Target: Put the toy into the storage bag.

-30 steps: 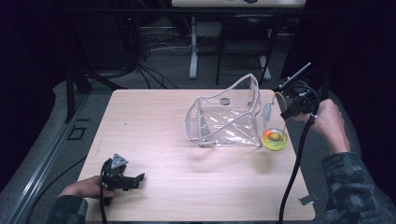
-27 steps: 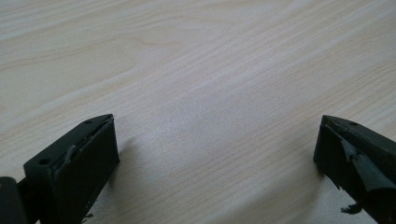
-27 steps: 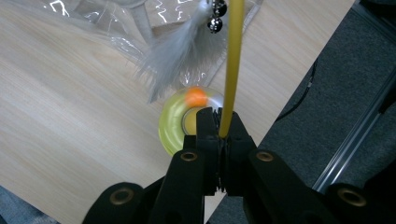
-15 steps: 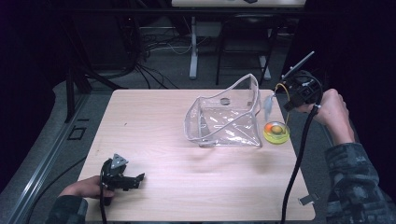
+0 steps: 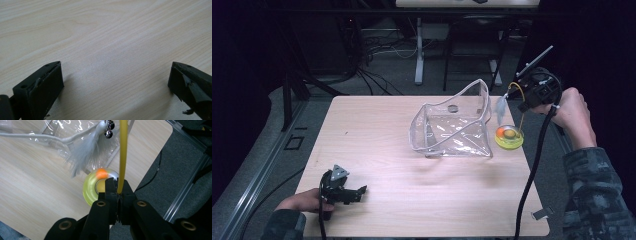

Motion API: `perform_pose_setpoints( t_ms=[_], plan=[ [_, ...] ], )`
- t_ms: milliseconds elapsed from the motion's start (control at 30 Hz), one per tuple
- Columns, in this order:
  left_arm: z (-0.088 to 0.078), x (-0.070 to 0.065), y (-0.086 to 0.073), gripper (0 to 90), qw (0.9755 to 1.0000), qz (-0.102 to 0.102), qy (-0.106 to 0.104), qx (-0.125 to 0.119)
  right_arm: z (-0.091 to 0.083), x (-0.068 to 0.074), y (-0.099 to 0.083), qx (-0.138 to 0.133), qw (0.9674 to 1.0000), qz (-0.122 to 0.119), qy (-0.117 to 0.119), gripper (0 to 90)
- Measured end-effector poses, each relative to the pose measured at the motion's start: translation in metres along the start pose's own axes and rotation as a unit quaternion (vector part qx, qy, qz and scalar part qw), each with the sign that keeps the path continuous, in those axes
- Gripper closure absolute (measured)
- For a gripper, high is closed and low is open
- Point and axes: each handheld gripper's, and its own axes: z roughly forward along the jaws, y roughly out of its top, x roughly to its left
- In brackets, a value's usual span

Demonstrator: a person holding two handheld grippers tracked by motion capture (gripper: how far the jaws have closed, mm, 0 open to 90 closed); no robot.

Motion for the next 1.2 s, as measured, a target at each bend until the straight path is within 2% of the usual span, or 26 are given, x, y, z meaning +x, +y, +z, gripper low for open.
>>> perform_pose_setpoints(
  t_ms=[467, 700, 1200],
  plan=[
    [0.000, 0.000, 0.000, 0.0, 1.0000, 0.000, 0.002, -0.002, -0.021, 0.002, 0.012, -0.007, 0.9998, -0.007, -0.017, 88.2],
    [0.000, 0.000, 0.000, 0.0, 1.0000, 0.000, 0.002, -0.002, -0.034, 0.007, 0.020, -0.012, 0.9993, -0.020, -0.029, 88.2],
    [0.000, 0.000, 0.000, 0.0, 1.0000, 0.000, 0.002, -0.002, -0.055, 0.013, 0.032, -0.026, 0.9984, -0.032, -0.039, 88.2]
  ],
)
